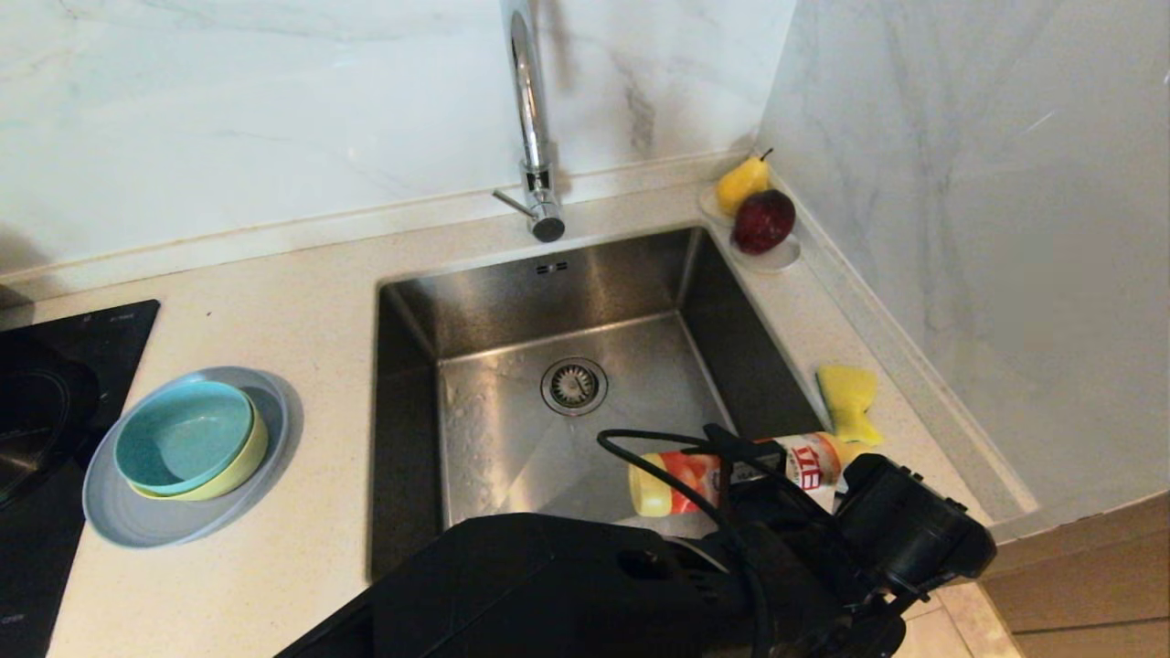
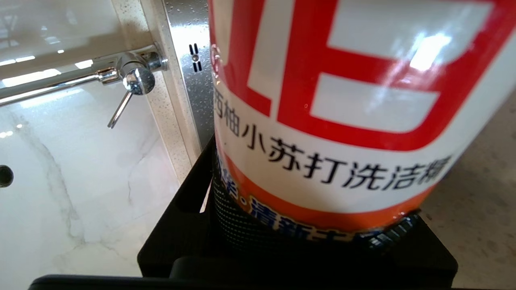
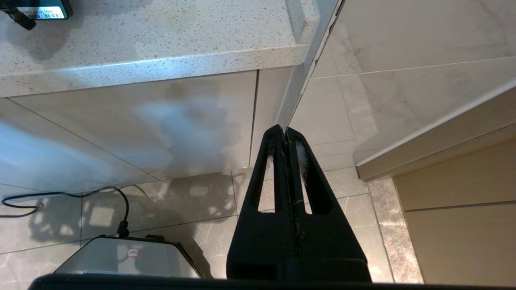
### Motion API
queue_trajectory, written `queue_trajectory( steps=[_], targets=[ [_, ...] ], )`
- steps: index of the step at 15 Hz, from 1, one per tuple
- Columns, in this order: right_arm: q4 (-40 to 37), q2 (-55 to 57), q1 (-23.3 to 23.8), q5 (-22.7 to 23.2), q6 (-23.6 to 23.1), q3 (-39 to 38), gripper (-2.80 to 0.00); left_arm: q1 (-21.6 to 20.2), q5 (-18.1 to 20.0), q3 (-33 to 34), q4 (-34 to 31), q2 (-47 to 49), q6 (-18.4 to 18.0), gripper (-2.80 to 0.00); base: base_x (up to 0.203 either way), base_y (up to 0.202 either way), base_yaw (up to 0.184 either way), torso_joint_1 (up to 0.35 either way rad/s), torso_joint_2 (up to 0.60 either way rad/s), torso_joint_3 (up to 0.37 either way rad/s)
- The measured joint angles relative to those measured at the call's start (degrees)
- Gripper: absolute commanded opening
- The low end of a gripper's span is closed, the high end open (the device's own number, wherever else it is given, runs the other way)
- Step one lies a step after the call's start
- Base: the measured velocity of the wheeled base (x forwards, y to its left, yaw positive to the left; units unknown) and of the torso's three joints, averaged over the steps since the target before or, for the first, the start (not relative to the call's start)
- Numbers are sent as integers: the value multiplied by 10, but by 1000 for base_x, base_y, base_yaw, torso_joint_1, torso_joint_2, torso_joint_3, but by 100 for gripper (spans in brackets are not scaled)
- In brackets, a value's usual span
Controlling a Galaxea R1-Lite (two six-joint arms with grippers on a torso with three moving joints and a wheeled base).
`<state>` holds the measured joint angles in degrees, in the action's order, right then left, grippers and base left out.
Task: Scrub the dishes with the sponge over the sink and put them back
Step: Squeeze it onto the sponge
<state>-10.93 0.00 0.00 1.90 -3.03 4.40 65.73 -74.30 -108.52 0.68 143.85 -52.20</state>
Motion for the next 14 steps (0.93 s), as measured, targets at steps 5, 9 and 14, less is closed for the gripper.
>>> queue_trajectory(
  steps=[5, 9, 14],
  targets=[
    [0, 0, 0, 0, 0, 0, -280, -5, -1, -1, 29, 5, 0, -280, 0, 0, 0, 0, 0, 0],
    [0, 0, 0, 0, 0, 0, -280, -5, -1, -2, 32, 11, 1, -280, 0, 0, 0, 0, 0, 0],
    [0, 0, 0, 0, 1, 0, -280, -10, -1, -5, 34, 14, -4, -280, 0, 0, 0, 0, 0, 0]
  ],
)
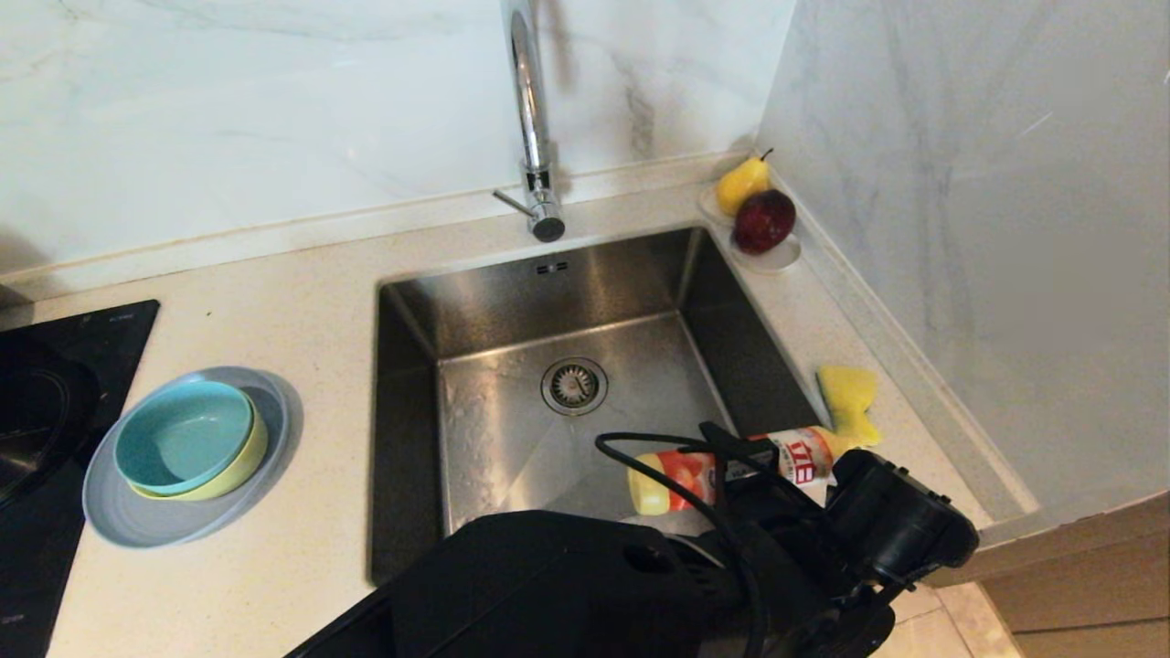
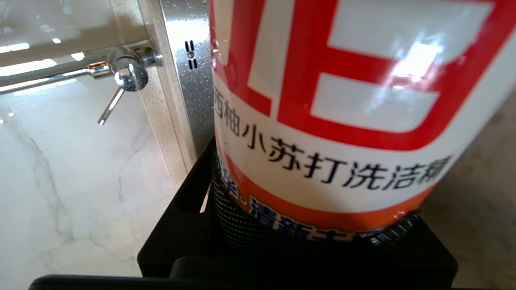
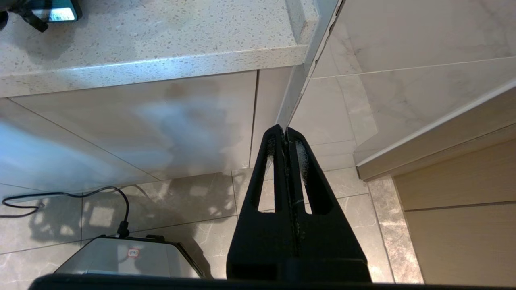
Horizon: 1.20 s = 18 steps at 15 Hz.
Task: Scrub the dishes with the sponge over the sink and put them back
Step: Squeeze it onto the sponge
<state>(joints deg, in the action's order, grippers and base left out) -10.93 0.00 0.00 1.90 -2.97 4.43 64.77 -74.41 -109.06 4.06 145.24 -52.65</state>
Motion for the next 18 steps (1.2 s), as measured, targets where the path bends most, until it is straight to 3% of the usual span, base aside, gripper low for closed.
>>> queue_trajectory(
  steps=[4, 9, 10, 18],
  targets=[
    [0, 0, 0, 0, -1, 0, -280, -2, 1, -5, 59, -1, -56, -280, 0, 0, 0, 0, 0, 0],
    [0, 0, 0, 0, 0, -2, -280, -2, 0, -6, 201, -7, -244, -280, 0, 0, 0, 0, 0, 0],
    [0, 0, 0, 0, -1, -2, -280, -2, 0, -6, 206, -7, -262, -280, 0, 0, 0, 0, 0, 0],
    [0, 0, 0, 0, -1, 0, -280, -2, 0, -6, 202, -7, -306, -280, 0, 0, 0, 0, 0, 0]
  ],
)
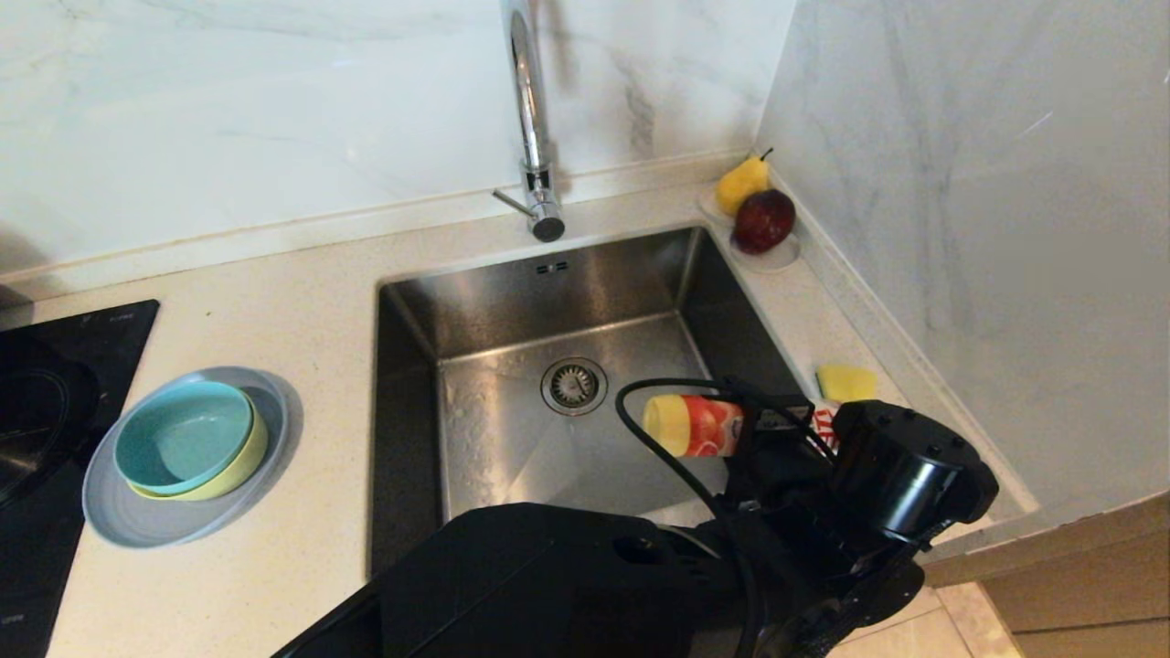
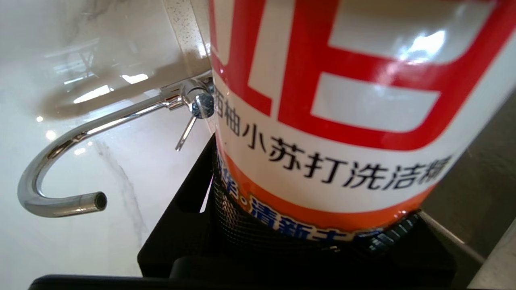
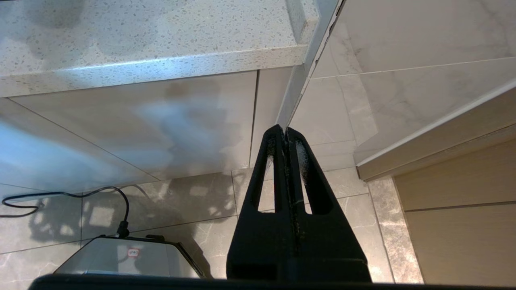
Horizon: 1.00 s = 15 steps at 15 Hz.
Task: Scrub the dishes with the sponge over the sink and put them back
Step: Squeeze it onto the sponge
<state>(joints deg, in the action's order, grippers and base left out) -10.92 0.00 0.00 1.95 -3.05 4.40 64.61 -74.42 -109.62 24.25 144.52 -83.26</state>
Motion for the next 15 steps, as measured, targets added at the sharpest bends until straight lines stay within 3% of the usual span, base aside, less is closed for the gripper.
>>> queue_trajectory(
  steps=[7, 15],
  targets=[
    [0, 0, 0, 0, 0, 0, -280, 1, 0, 0, -1, 4, -25, -280, 0, 0, 0, 0, 0, 0],
    [0, 0, 0, 0, 0, 0, -280, 2, -14, 0, 40, 3, -22, -280, 0, 0, 0, 0, 0, 0]
  ],
)
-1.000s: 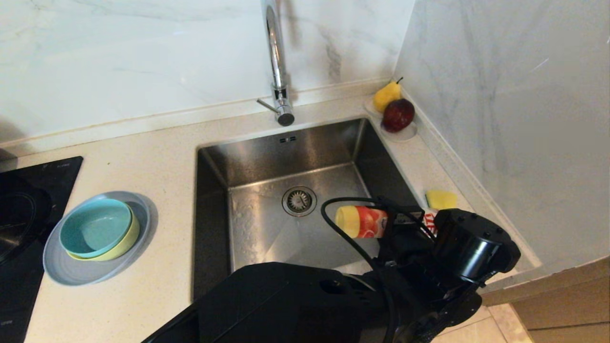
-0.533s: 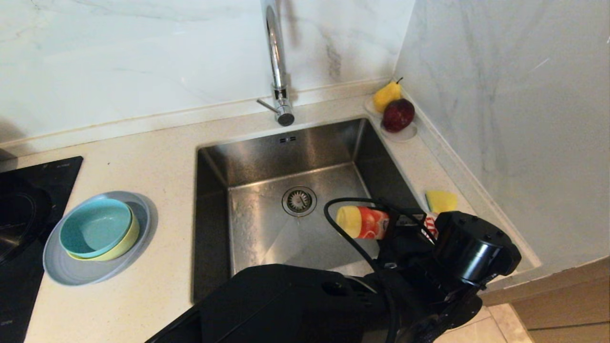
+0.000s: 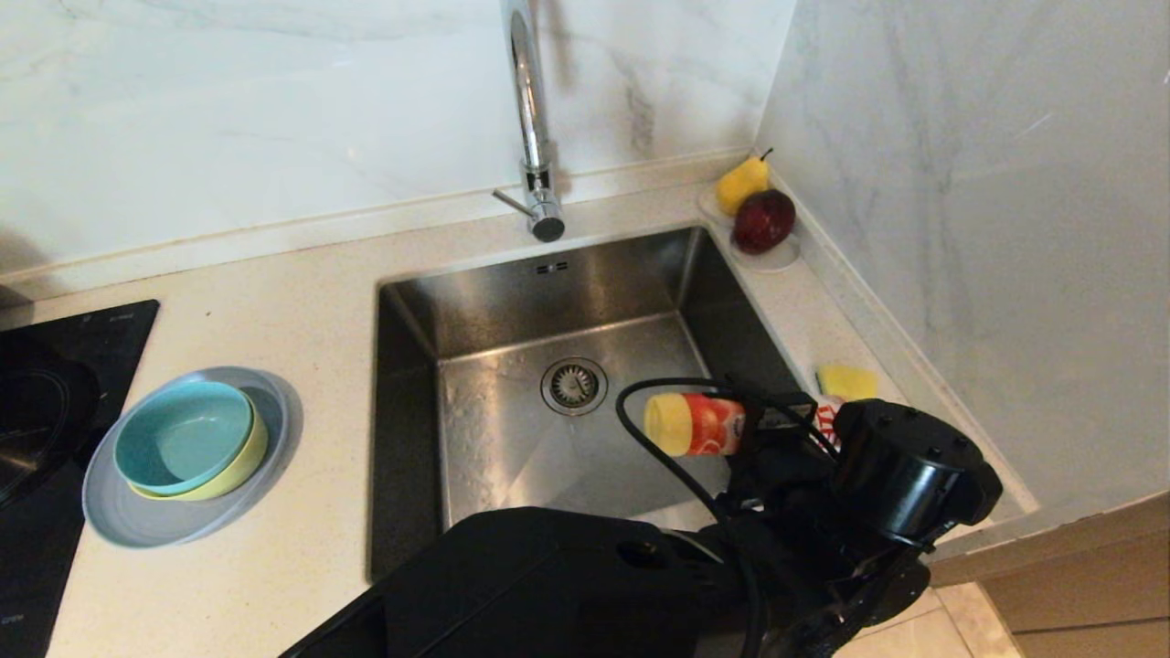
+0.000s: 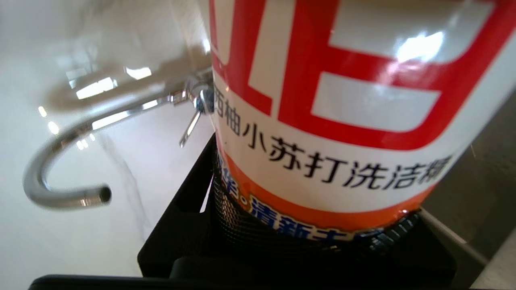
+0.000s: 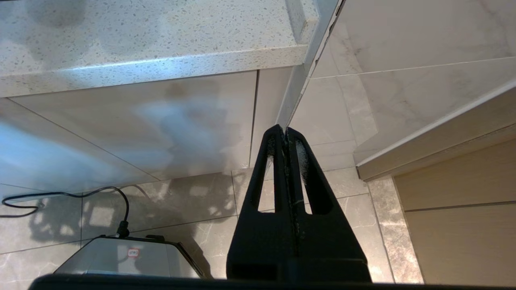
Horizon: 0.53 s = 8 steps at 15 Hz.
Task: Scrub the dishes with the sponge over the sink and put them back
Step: Squeeze it onto the sponge
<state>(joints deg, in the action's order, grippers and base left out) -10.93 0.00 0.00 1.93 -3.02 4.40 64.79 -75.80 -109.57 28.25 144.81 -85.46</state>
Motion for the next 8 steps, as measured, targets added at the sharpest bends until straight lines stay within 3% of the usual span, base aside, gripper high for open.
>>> queue_trajectory(
  steps=[5, 8],
  targets=[
    [0, 0, 0, 0, 0, 0, -280, -1, -29, 0, 84, -15, 4, -280, 0, 0, 0, 0, 0, 0],
    [0, 0, 0, 0, 0, 0, -280, -3, -37, 0, 76, -20, 2, -280, 0, 0, 0, 0, 0, 0]
  ],
)
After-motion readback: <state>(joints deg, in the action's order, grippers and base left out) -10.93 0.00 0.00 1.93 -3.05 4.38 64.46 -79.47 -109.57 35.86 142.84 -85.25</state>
